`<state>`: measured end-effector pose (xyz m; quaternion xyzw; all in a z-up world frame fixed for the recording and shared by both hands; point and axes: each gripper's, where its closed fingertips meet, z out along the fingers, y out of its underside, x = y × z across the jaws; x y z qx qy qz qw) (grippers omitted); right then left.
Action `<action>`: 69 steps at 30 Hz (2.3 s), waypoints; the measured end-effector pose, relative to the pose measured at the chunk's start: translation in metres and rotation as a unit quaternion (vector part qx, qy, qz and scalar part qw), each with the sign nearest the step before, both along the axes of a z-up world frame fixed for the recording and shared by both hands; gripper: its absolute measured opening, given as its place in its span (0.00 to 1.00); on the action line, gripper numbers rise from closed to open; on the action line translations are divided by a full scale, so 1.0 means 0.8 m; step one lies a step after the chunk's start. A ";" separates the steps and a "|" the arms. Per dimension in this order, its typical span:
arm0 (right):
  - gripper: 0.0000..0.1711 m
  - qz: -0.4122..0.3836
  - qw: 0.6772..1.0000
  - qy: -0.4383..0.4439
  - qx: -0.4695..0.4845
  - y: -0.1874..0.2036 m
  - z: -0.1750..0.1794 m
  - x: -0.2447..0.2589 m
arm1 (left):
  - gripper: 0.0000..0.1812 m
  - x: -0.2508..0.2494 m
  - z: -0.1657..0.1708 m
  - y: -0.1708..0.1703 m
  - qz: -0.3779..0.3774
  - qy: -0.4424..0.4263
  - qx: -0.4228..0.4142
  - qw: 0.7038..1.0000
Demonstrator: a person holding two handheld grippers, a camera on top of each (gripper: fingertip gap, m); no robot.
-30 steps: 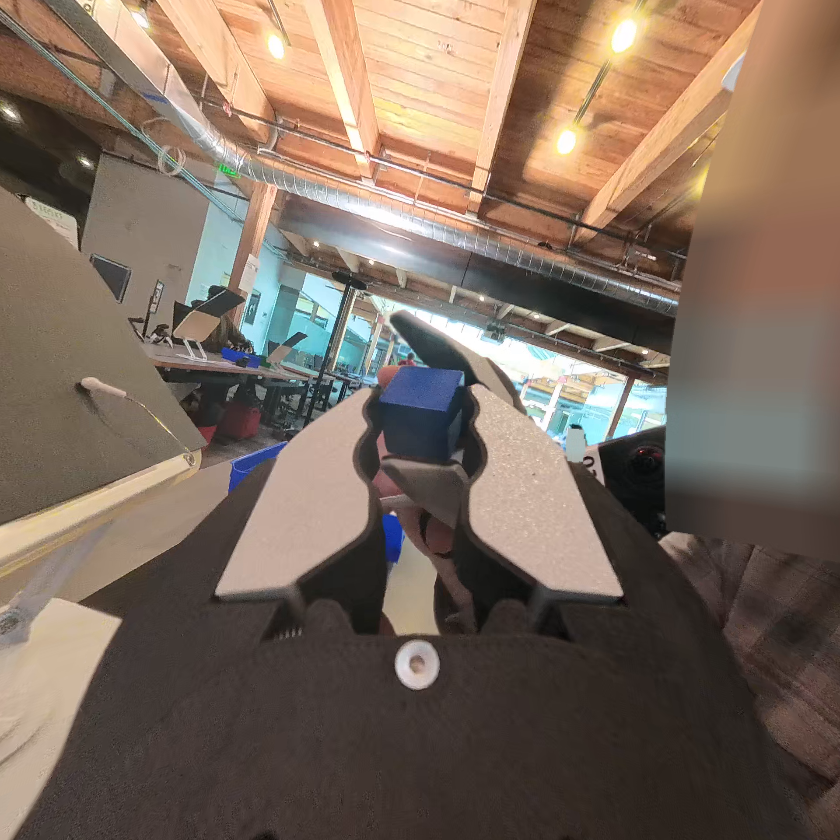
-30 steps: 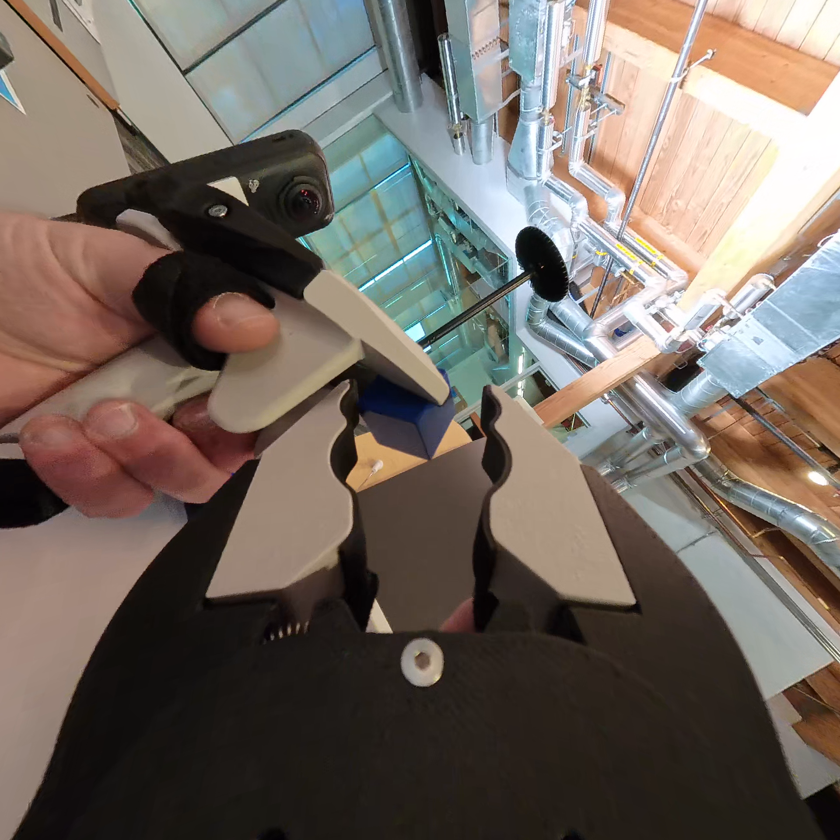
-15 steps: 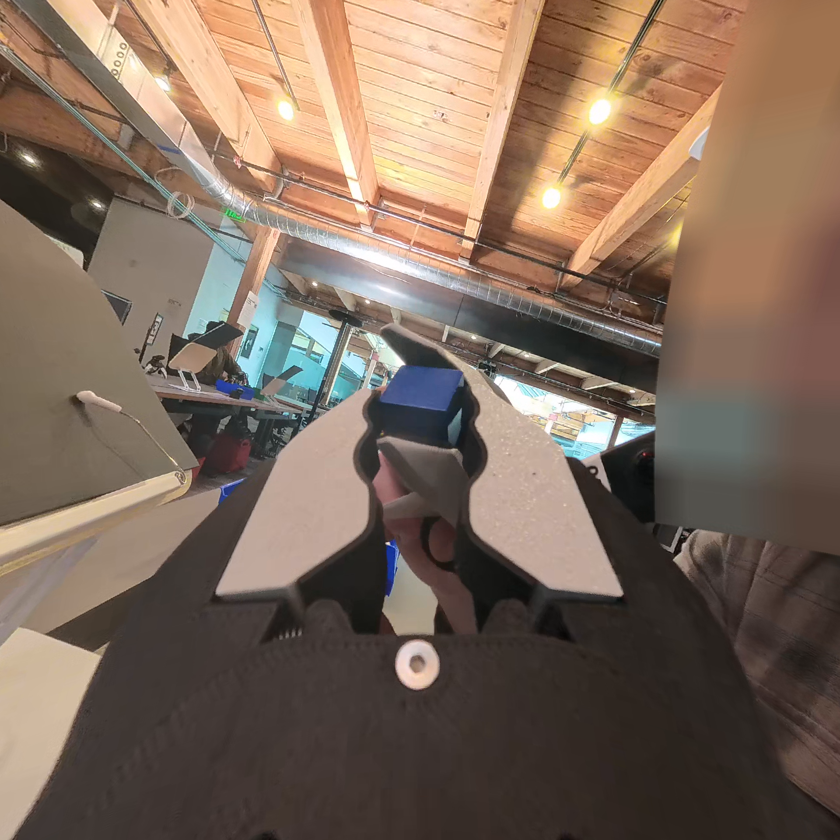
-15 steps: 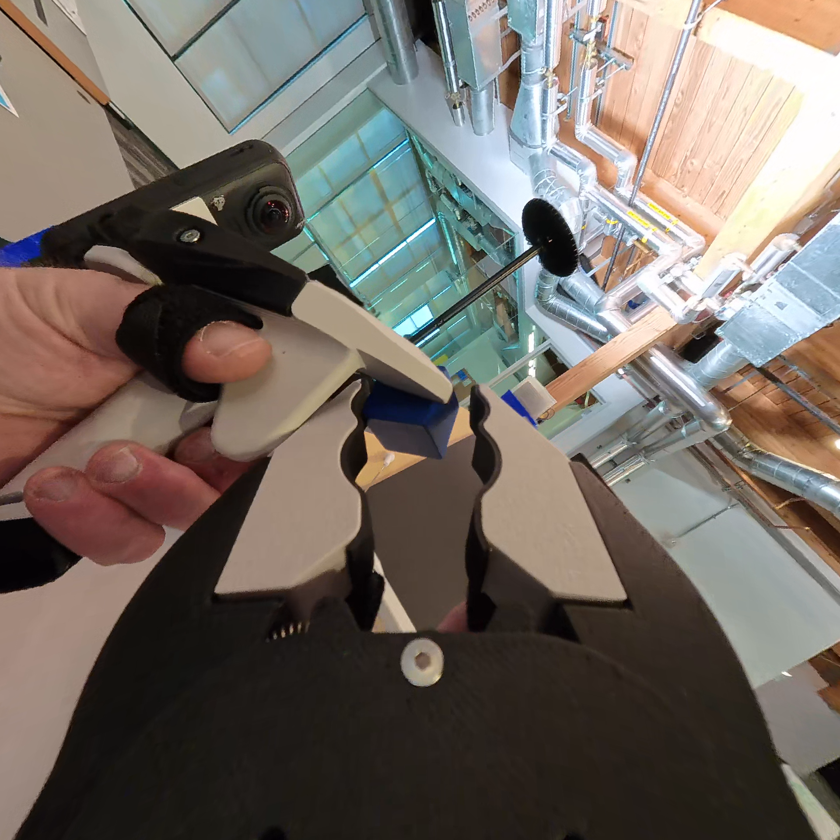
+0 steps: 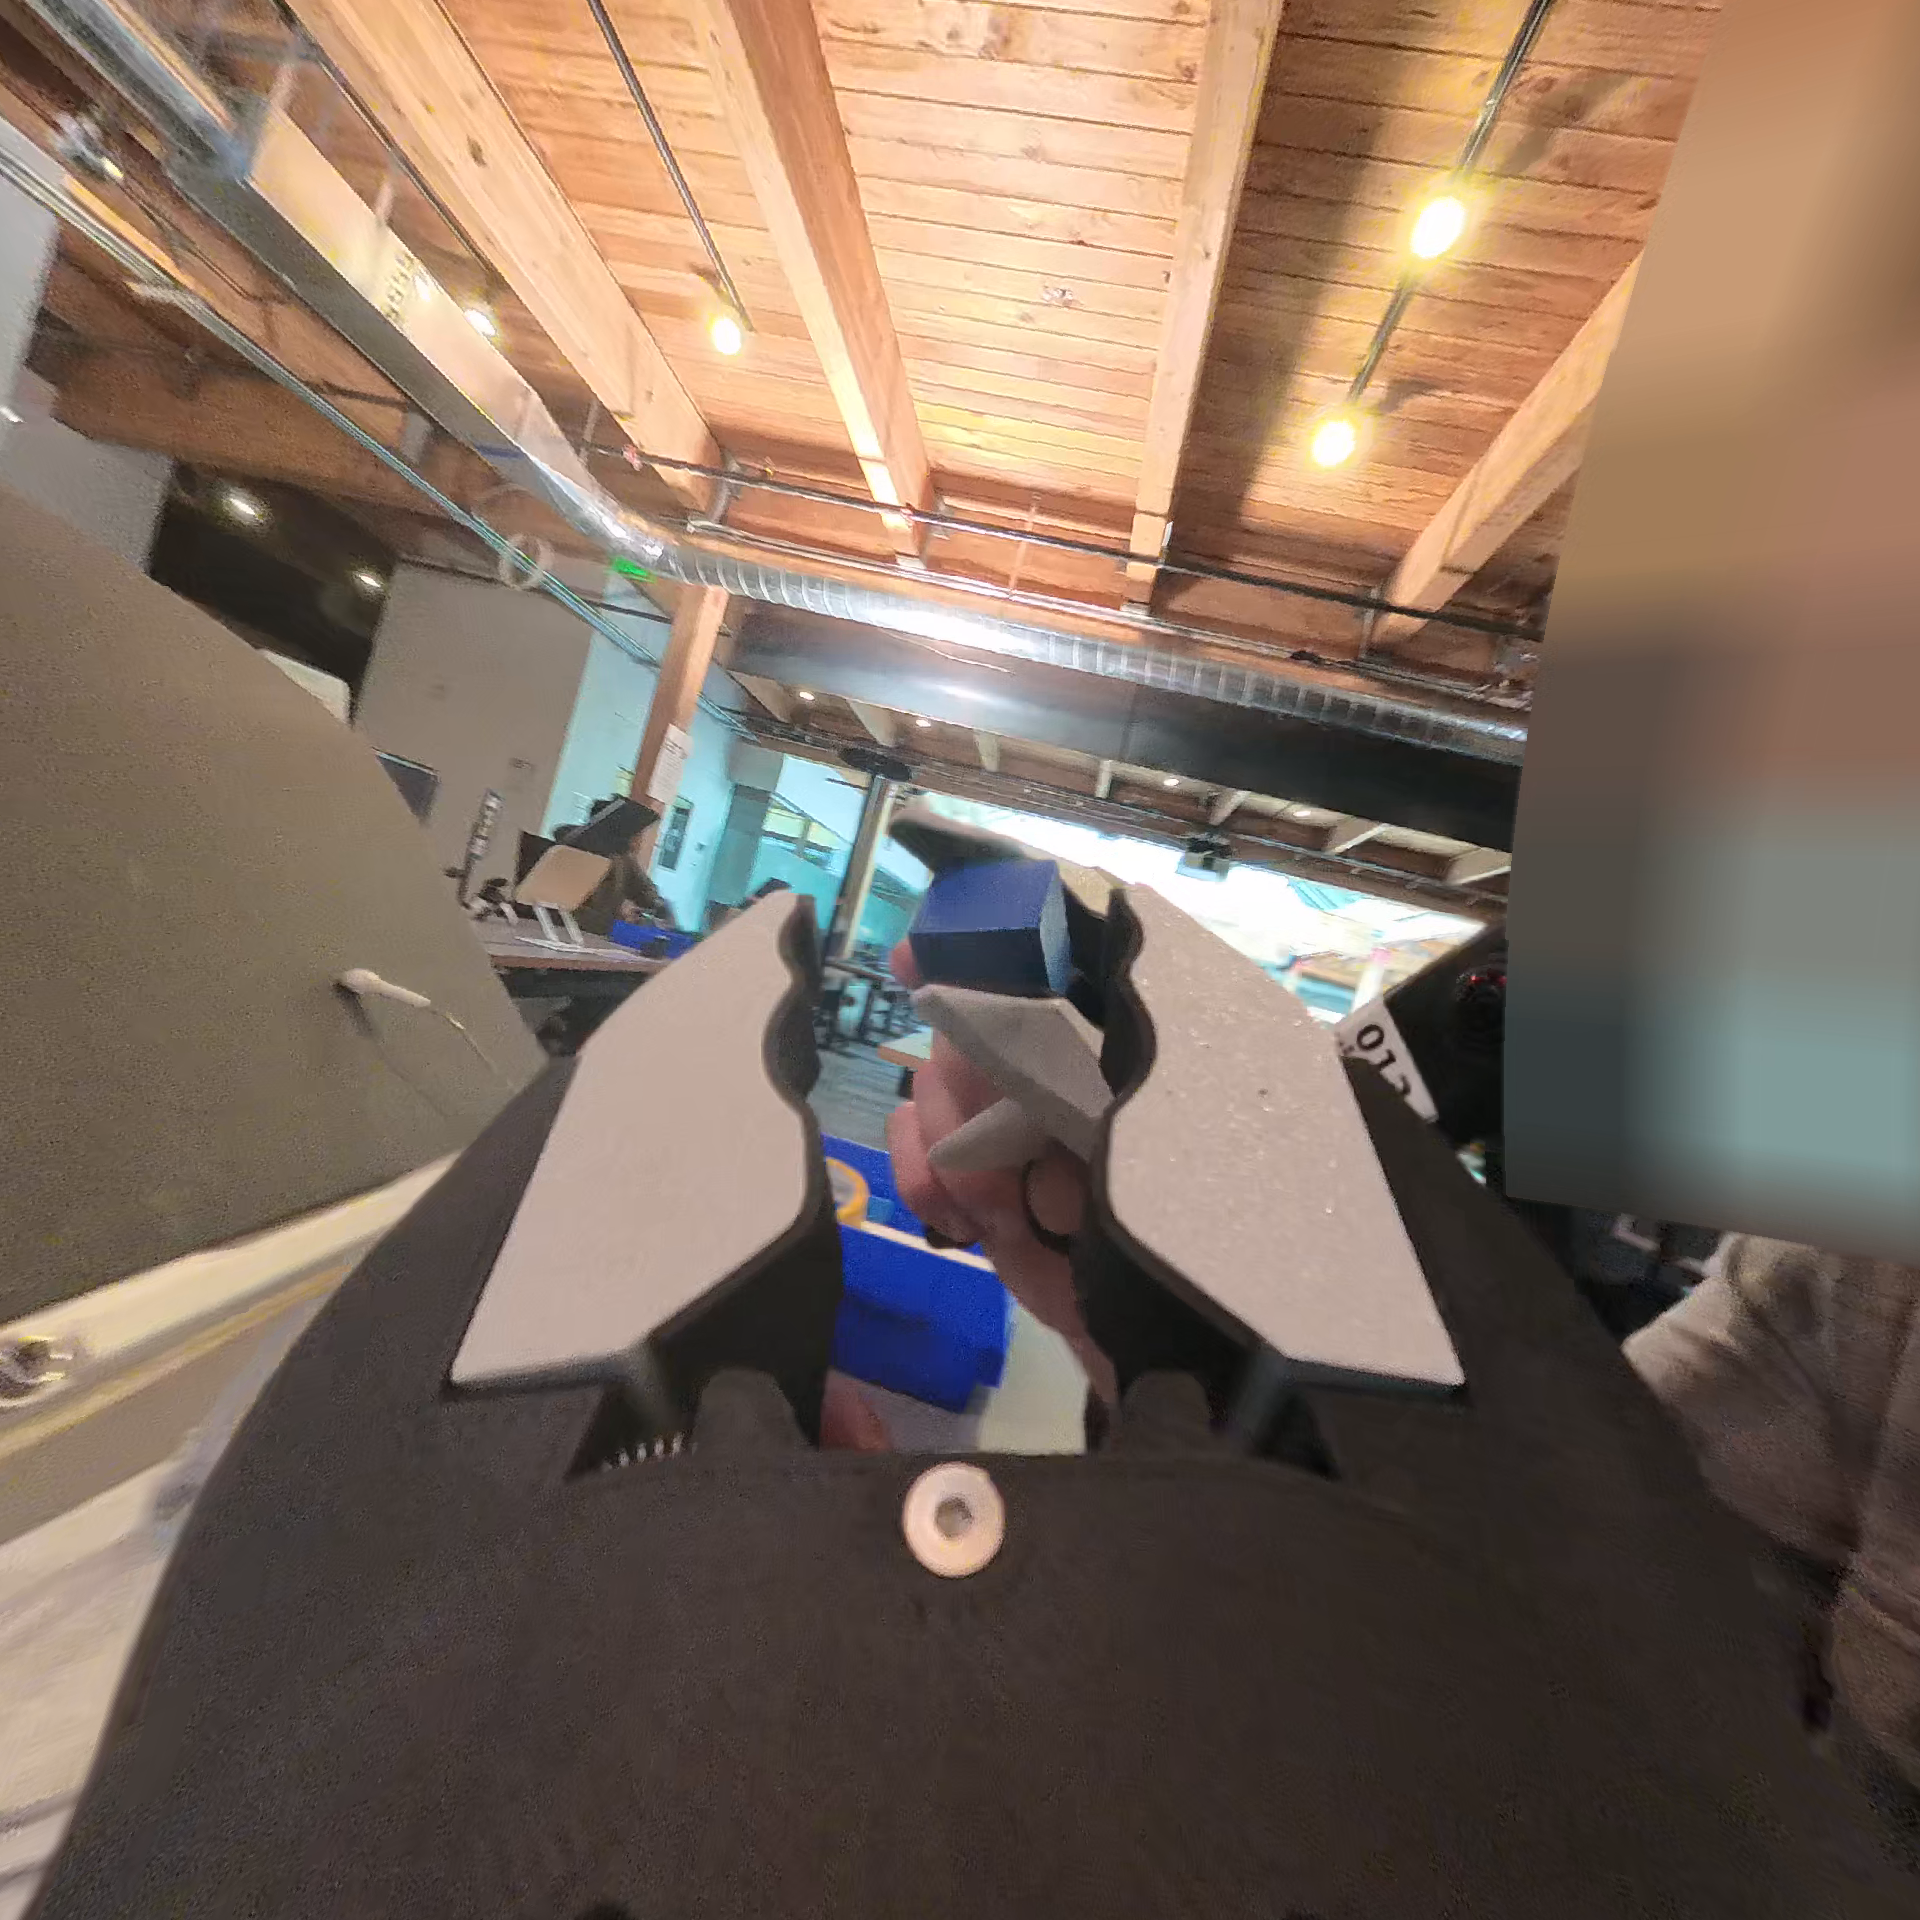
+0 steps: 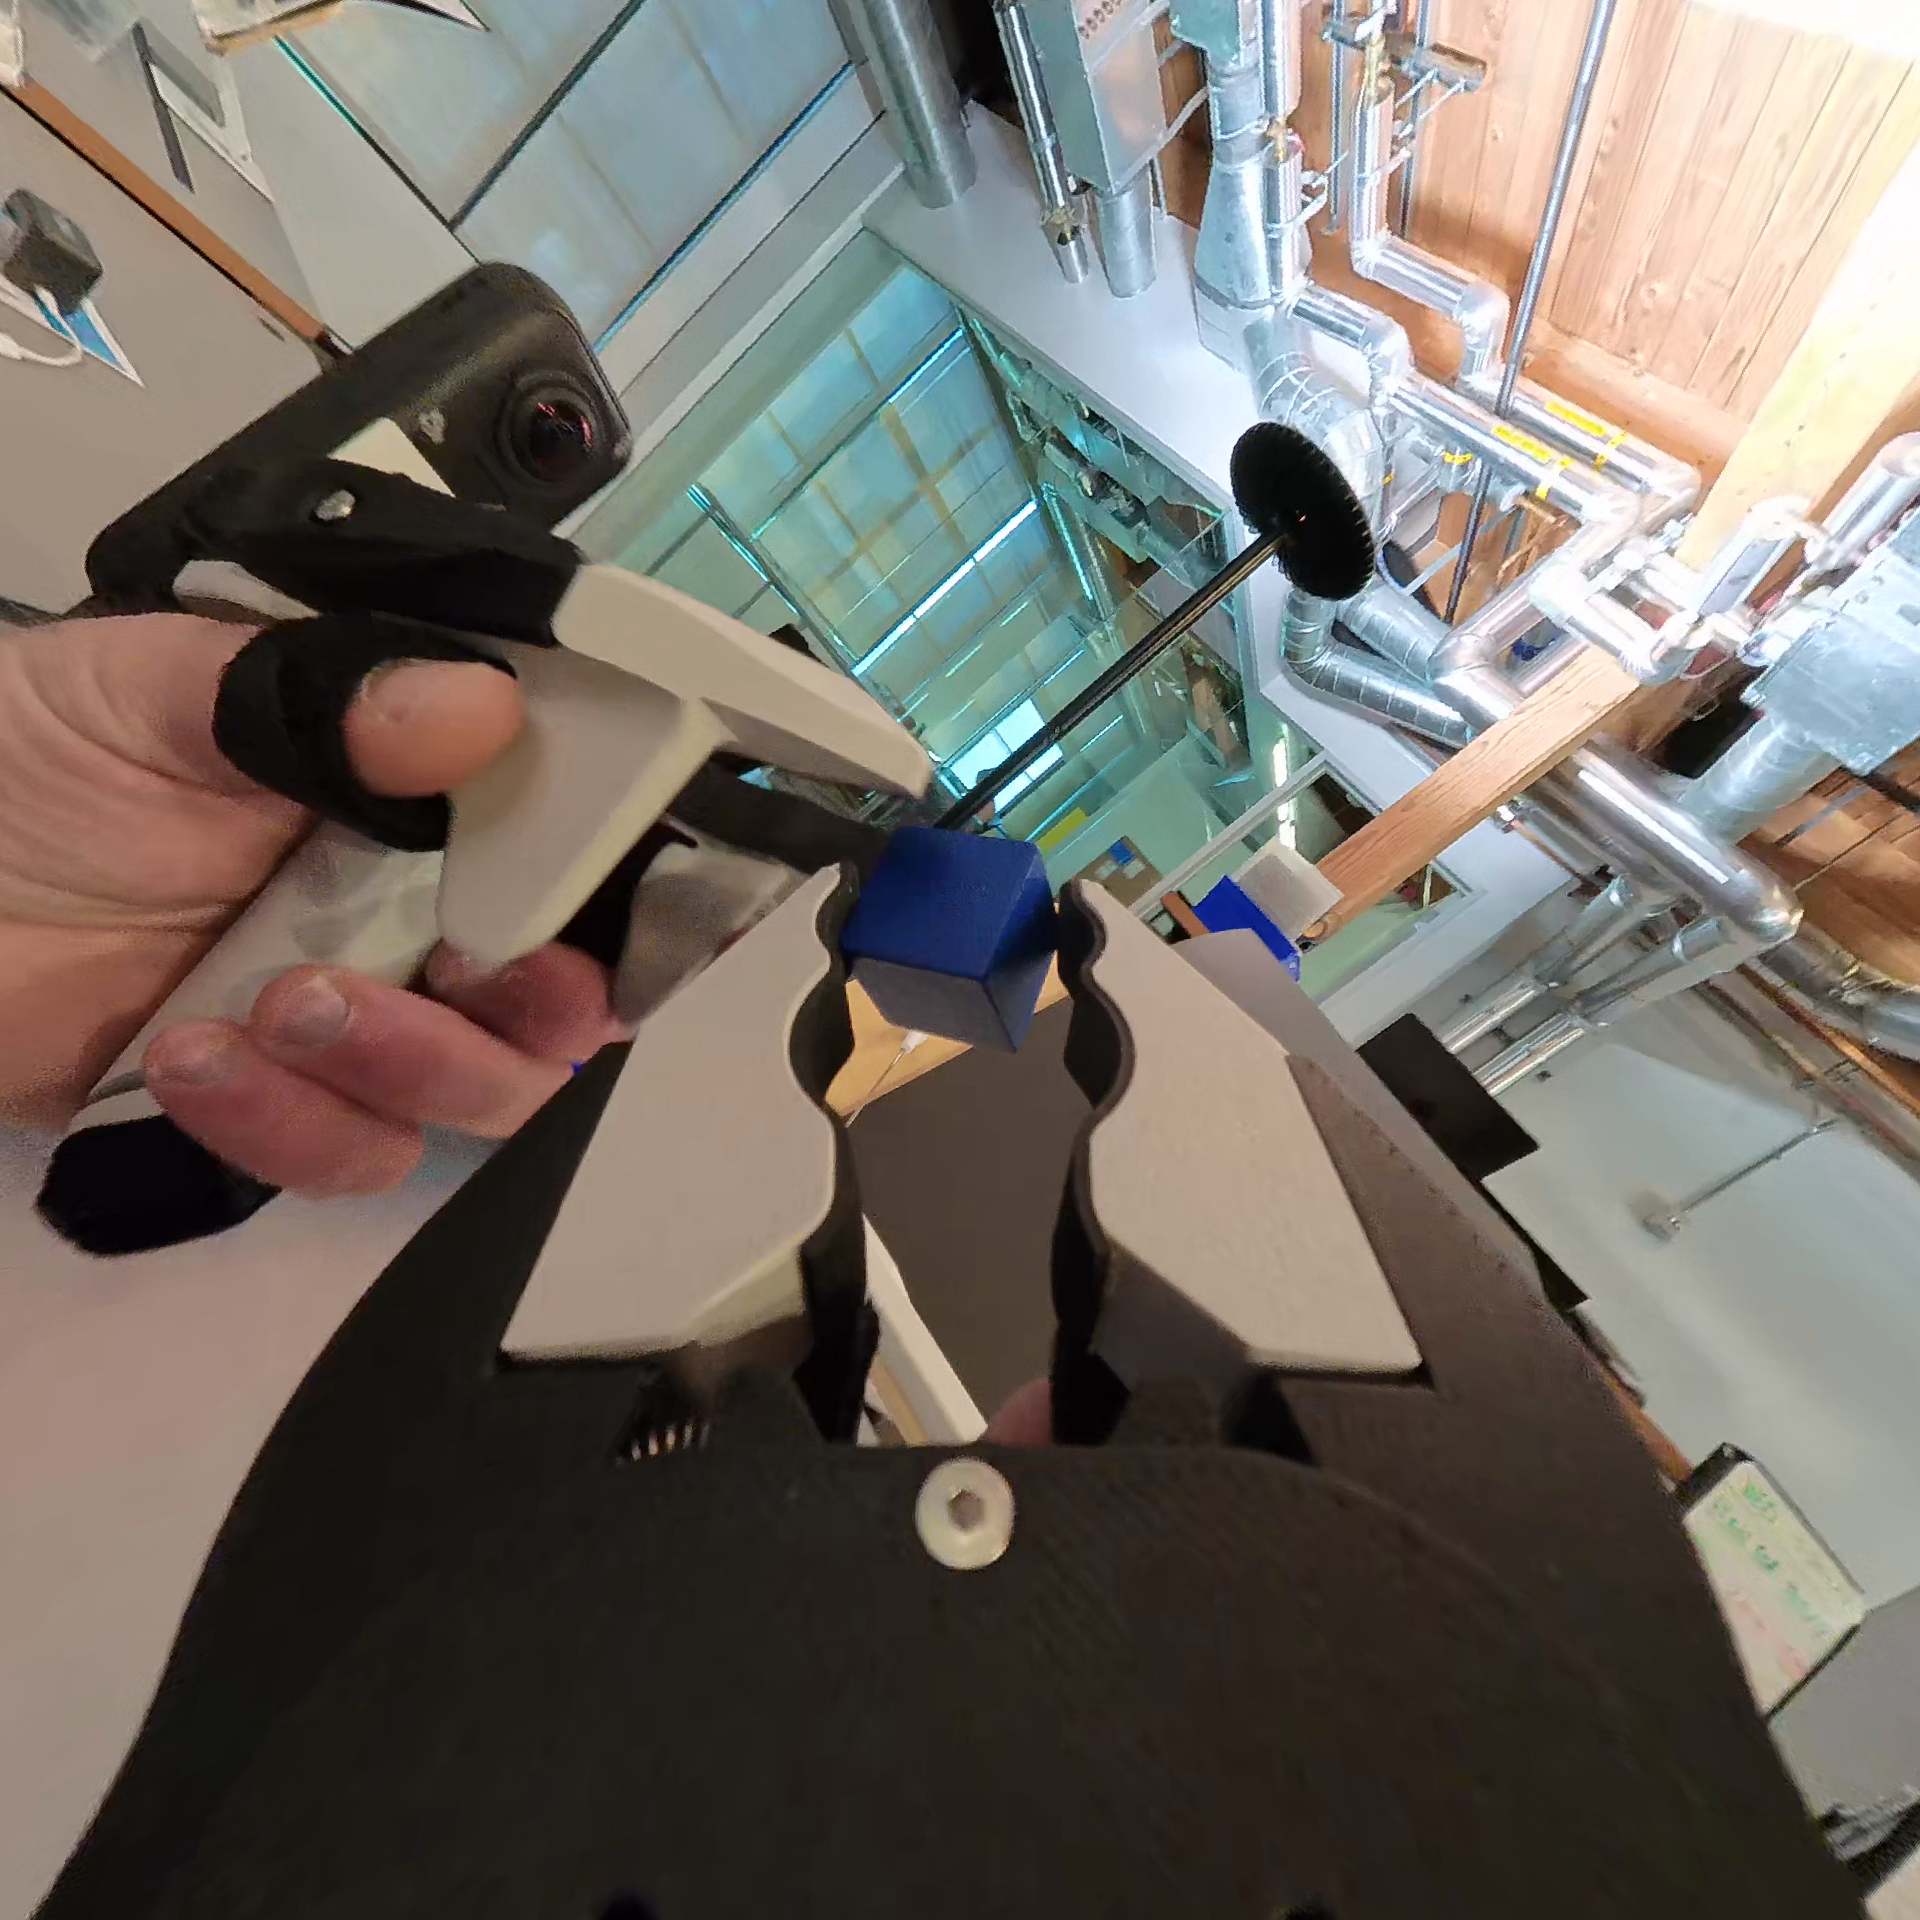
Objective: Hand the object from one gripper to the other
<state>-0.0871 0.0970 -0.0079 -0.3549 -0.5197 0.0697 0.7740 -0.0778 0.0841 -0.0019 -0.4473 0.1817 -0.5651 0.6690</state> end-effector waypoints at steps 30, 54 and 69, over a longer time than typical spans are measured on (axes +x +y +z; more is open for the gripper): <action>0.21 -0.082 0.966 -0.225 -0.094 0.057 -0.101 0.009 | 0.36 0.000 -0.071 0.050 0.190 0.356 -0.005 0.915; 0.21 -0.173 0.955 -0.225 0.083 0.054 -0.080 -0.012 | 0.16 0.013 -0.084 0.052 0.272 0.428 0.044 0.861; 0.35 -0.058 0.991 -0.105 0.051 0.028 -0.030 0.008 | 0.16 -0.014 -0.022 0.025 0.038 0.119 -0.064 0.990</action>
